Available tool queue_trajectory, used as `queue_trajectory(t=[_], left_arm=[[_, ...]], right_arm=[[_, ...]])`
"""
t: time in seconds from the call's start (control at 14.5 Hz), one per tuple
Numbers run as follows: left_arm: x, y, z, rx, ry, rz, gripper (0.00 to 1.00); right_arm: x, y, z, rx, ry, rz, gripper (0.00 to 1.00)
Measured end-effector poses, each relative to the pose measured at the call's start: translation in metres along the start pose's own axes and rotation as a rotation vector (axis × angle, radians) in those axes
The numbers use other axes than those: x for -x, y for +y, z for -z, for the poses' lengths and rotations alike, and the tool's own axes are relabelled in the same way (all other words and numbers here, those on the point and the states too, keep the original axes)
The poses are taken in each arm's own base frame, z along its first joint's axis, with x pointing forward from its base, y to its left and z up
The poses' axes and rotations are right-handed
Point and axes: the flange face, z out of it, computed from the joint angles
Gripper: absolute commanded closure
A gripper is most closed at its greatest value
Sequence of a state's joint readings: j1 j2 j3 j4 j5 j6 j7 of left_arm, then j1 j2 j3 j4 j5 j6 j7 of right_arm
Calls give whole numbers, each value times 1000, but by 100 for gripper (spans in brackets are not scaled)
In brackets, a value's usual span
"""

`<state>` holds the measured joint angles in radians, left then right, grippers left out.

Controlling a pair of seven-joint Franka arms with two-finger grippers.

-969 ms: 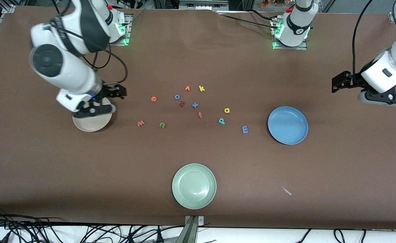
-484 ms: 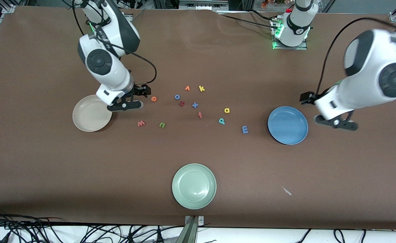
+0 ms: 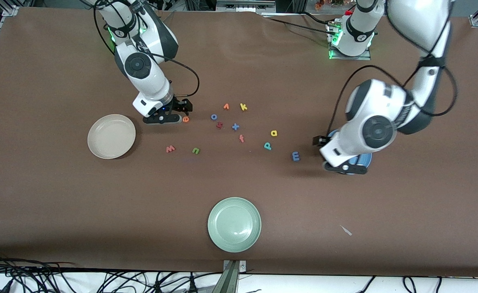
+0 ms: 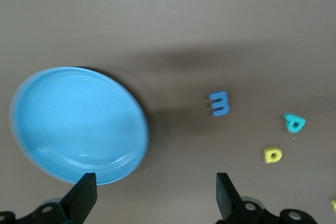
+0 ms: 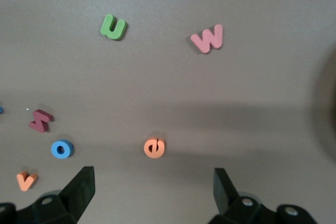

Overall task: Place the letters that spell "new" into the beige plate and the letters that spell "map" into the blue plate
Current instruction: 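Move the right gripper toward the orange e while the left gripper reaches the blue m, then grasp the orange e with the right gripper while the left gripper grasps the m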

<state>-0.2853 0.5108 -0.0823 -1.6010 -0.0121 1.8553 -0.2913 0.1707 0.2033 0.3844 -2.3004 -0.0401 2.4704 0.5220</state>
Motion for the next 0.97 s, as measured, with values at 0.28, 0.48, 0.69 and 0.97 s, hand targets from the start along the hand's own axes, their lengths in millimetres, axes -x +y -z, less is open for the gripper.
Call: queue_trajectory(t=[0.28,0.48,0.69,0.97], left_arm=[[-13,48,-64,1,19,62,0],[-22,52,-93,10,34,69,0],[-25,54,-113,18,51,68,13],[-23,61,-124,15,49,59,18]], right_arm=[[6,-4,-31,56,9,15,0],[9,-7,-50,73,17,26,0],[11,-10,-66,57,10,30,1],[13,-11,-82,41,-4,25,8]])
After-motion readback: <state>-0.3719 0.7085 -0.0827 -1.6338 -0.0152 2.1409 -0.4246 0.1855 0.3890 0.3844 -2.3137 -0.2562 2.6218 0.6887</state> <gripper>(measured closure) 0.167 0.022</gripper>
